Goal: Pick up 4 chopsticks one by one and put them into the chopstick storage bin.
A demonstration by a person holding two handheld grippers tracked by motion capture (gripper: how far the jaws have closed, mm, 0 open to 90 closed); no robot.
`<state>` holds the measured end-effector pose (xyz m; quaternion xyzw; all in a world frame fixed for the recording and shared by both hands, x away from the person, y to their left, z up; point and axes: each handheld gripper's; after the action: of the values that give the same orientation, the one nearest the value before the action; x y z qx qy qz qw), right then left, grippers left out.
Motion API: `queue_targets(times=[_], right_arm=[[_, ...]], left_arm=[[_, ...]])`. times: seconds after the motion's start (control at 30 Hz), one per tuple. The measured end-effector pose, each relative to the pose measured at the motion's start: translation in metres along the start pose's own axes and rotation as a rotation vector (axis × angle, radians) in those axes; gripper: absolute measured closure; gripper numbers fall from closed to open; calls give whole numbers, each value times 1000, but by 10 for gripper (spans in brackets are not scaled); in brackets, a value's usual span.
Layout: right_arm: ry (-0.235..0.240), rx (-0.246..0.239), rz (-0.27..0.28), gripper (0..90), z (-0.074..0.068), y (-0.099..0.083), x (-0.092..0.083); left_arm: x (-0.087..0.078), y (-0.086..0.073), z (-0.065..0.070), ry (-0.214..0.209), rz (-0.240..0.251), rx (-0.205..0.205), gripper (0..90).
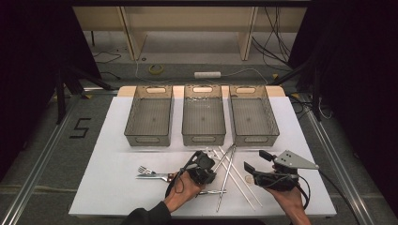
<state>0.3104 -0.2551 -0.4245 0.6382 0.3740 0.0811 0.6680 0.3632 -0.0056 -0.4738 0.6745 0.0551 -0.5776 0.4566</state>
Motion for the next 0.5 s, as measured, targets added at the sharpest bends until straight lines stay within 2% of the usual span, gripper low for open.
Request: queue_targets(times=[0.33,0.5], right_arm=[[3,-3,-3,271,0,0,1],[6,0,-2,271,0,0,1]], left_arm=[[-1,-3,-4,1,6,-16,840],[-1,-3,-4,1,7,-8,844]])
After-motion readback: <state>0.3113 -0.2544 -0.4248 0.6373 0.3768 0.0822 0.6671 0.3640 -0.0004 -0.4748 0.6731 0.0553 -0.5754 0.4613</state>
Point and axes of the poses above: each handheld gripper's, and its own axes: x roughly forward along the jaws, y roughly out of its top, z roughly to its right, and after that the axes turned 1 degree about x, right-handed
